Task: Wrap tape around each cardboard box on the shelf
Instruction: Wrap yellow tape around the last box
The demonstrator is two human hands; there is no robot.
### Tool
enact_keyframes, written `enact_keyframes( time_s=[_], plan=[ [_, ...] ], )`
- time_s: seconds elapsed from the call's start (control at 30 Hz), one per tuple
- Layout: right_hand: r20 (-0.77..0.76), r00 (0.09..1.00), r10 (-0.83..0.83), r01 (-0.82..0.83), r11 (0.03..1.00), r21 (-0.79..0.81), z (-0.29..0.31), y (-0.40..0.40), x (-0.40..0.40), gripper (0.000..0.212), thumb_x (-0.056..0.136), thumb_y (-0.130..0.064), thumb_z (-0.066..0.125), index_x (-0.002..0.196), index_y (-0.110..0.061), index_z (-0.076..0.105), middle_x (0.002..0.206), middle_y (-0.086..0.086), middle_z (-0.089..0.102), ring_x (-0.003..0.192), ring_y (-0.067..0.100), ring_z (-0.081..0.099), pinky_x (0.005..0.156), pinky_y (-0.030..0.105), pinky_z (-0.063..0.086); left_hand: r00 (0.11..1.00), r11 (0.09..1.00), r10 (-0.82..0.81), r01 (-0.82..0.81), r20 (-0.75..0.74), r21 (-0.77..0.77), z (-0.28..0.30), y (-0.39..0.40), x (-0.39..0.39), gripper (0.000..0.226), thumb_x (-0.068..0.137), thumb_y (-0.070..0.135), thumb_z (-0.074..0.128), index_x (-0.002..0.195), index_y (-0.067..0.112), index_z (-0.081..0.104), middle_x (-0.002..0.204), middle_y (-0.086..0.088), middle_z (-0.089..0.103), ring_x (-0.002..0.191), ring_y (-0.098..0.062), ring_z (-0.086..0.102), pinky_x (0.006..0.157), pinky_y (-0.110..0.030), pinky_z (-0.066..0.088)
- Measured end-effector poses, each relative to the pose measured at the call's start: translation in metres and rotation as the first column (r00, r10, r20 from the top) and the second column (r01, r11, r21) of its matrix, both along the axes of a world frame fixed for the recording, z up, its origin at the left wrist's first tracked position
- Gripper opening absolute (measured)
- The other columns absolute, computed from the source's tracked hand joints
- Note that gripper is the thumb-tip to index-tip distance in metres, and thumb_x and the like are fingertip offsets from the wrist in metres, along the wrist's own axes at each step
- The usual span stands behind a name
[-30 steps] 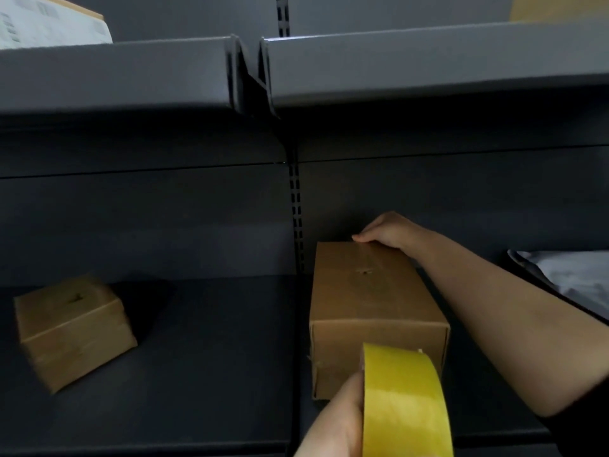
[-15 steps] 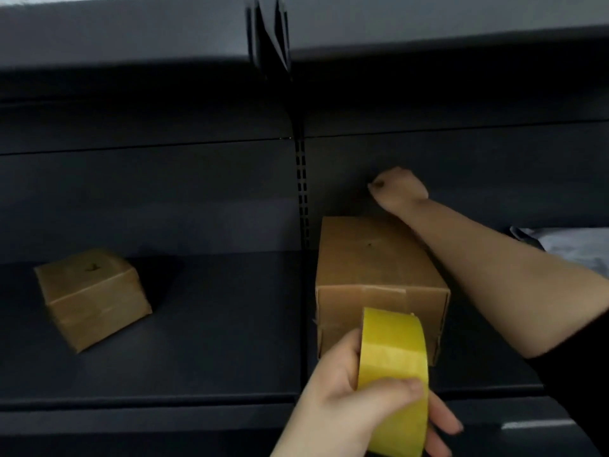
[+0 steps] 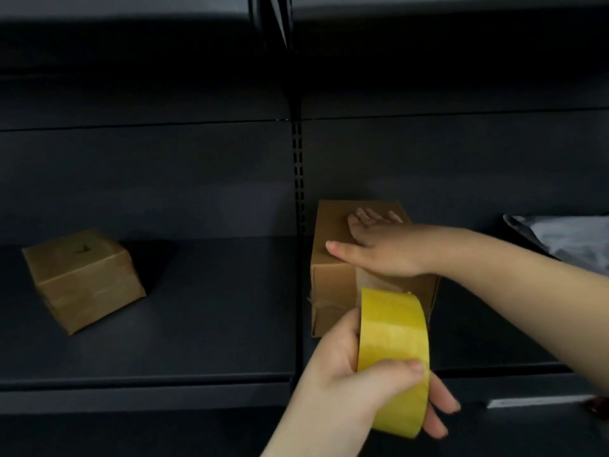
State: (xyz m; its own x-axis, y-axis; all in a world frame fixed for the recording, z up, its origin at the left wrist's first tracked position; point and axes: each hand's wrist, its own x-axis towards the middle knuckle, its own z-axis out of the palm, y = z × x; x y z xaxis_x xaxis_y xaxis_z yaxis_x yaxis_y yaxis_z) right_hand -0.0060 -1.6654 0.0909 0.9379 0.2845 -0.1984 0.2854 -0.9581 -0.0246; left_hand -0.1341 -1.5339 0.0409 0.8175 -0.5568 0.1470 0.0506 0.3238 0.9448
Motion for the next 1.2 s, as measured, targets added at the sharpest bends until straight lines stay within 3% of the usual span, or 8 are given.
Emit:
enact_keyframes(
  time_s=[0.17, 0.33, 0.5, 0.73, 0.87, 0.93, 1.07, 1.2],
  plan=[
    [0.035, 0.997, -0.067, 0.065, 0.997, 0.040, -0.006, 0.000, 0.035, 0.088, 0.085, -0.071, 0.010, 0.147, -0.011, -0.003, 0.157, 0.006, -0.008, 0.143, 0.020, -0.005, 0.114, 0.037, 0.001, 0.996, 0.997, 0.081, -0.080, 0.048, -0.010, 0.001, -0.002, -0.001, 0.031, 0.072, 0.006, 0.056, 0.102, 0.009, 0.056, 0.055, -0.010, 0.065, 0.048, -0.020, 0.061, 0.051, -0.024, 0.052],
    [0.071, 0.984, -0.163, 0.159, 0.985, 0.064, -0.009, -0.004, 0.081, 0.076, 0.091, -0.063, 0.010, 0.148, -0.013, 0.001, 0.157, 0.007, -0.002, 0.144, 0.023, 0.001, 0.115, 0.039, 0.005, 0.987, 0.988, 0.146, -0.148, 0.070, 0.032, -0.003, -0.005, -0.004, 0.038, 0.071, 0.008, 0.057, 0.106, 0.020, 0.059, 0.055, -0.010, 0.064, 0.050, -0.020, 0.061, 0.052, -0.026, 0.052],
    [0.026, 0.972, -0.235, 0.221, 0.944, 0.244, -0.006, -0.004, 0.107, 0.063, 0.098, -0.049, 0.016, 0.144, -0.008, 0.025, 0.151, 0.013, 0.026, 0.135, 0.027, 0.030, 0.107, 0.032, 0.024, 0.974, 0.975, 0.203, -0.211, 0.098, 0.075, -0.001, -0.007, -0.006, 0.039, 0.069, 0.009, 0.057, 0.105, 0.022, 0.058, 0.055, -0.009, 0.064, 0.049, -0.018, 0.061, 0.051, -0.025, 0.051],
    [0.059, 0.960, -0.275, 0.238, 0.905, 0.353, -0.001, -0.012, 0.113, 0.048, 0.101, -0.037, 0.024, 0.141, -0.014, 0.034, 0.145, 0.012, 0.036, 0.124, 0.026, 0.041, 0.093, 0.030, 0.031, 0.962, 0.962, 0.252, -0.260, 0.104, 0.078, 0.002, -0.001, -0.008, 0.041, 0.068, 0.008, 0.056, 0.108, 0.016, 0.056, 0.053, -0.009, 0.064, 0.046, -0.017, 0.061, 0.047, -0.023, 0.051],
    [0.002, 0.958, -0.287, 0.268, 0.896, 0.355, 0.003, -0.011, 0.100, 0.058, 0.100, -0.045, 0.015, 0.145, -0.010, 0.025, 0.152, 0.013, 0.024, 0.137, 0.028, 0.027, 0.108, 0.034, 0.021, 0.961, 0.961, 0.245, -0.258, 0.130, 0.096, 0.001, 0.005, -0.010, 0.036, 0.069, 0.010, 0.057, 0.104, 0.018, 0.058, 0.056, -0.008, 0.066, 0.049, -0.018, 0.062, 0.049, -0.024, 0.051],
    [0.081, 0.949, -0.305, 0.264, 0.909, 0.323, 0.013, -0.009, 0.086, 0.066, 0.096, -0.054, 0.009, 0.145, -0.012, 0.024, 0.153, 0.012, 0.022, 0.139, 0.028, 0.022, 0.114, 0.042, 0.011, 0.964, 0.961, 0.242, -0.254, 0.114, 0.111, -0.001, 0.007, -0.009, 0.033, 0.069, 0.011, 0.058, 0.102, 0.018, 0.058, 0.057, -0.008, 0.066, 0.048, -0.019, 0.061, 0.050, -0.024, 0.051],
    [0.252, 0.967, -0.044, -0.028, 0.961, 0.275, 0.029, -0.001, 0.027, 0.061, 0.097, -0.049, 0.011, 0.147, -0.014, 0.016, 0.156, 0.006, 0.013, 0.143, 0.019, 0.009, 0.114, 0.038, -0.002, 0.969, 0.965, 0.236, -0.242, 0.072, 0.099, -0.005, 0.008, -0.006, 0.034, 0.068, 0.009, 0.057, 0.101, 0.016, 0.058, 0.055, -0.009, 0.065, 0.045, -0.020, 0.059, 0.048, -0.022, 0.050],
    [0.052, 0.973, 0.224, -0.229, 0.962, 0.149, 0.005, 0.010, -0.027, 0.061, 0.096, -0.048, 0.011, 0.147, -0.016, -0.002, 0.155, -0.005, -0.006, 0.137, 0.004, -0.012, 0.106, 0.023, -0.009, 0.969, 0.966, 0.235, -0.241, 0.074, 0.091, -0.005, 0.007, -0.001, 0.032, 0.068, 0.009, 0.057, 0.101, 0.011, 0.057, 0.054, -0.009, 0.065, 0.042, -0.019, 0.058, 0.047, -0.022, 0.049]
  ],
)
